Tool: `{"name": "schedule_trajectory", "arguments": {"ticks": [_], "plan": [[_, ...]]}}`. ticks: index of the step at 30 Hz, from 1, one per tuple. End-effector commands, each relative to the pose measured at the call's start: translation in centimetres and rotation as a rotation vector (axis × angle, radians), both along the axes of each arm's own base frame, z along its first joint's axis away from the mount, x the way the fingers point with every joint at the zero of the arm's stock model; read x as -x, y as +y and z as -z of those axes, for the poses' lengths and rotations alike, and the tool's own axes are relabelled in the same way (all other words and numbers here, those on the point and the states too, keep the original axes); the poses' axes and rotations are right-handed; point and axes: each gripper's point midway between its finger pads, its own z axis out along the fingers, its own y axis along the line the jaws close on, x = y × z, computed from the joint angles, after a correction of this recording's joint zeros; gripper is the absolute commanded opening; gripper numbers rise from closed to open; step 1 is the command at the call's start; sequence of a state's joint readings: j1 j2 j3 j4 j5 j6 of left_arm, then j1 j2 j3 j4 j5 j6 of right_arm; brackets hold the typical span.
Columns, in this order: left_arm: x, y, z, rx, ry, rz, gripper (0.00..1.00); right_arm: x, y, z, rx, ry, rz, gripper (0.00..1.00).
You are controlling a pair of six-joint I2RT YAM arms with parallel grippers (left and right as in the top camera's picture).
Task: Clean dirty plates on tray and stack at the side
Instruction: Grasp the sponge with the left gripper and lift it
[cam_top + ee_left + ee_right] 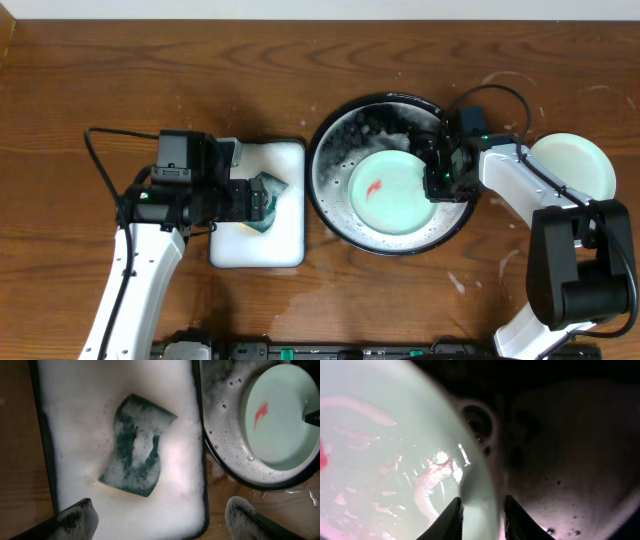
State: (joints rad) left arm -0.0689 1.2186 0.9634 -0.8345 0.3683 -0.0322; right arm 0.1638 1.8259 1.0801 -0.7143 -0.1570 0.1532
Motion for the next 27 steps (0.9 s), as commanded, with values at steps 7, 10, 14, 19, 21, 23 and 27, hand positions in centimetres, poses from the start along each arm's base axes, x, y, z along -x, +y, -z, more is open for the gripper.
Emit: {"name": "schedule_trajectory", "arguments": {"ticks": [7,10,14,19,21,23,27], "plan": [[0.2,0.6,5.2,-0.037,0.206,-0.058,0.86,1.1,-0.5,-0.4,0.018,0.073,0.149,0.17],[0.4,-1.0,5.8,0.053,0.254,-0.029,0.86,1.1,-0.5,-0.4,0.021,0.073,0.156,0.14],[0.1,-1.0,6.7,0.047,0.271,-0.030,0.86,0.9,-0.8,-0.4,0.034,0.063,0.164,0.12],[-1.4,-0.3,8.1,-0.050,0.234,-0.030,0.72,0.7,-0.7,-0.4,0.031,0.055,0.164,0.13],[-2.1,0.2,8.8,-0.136,0.212,-0.046,0.72,0.7,-0.7,-0.4,0.031,0.054,0.164,0.13],[-2.5,0.5,9.4,-0.217,0.195,-0.049,0.70,0.7,-0.7,-0.4,0.031,0.054,0.164,0.13],[-2.8,0.4,10.9,-0.375,0.177,-0.013,0.65,0.7,-0.7,-0.4,0.031,0.054,0.164,0.13]]}}
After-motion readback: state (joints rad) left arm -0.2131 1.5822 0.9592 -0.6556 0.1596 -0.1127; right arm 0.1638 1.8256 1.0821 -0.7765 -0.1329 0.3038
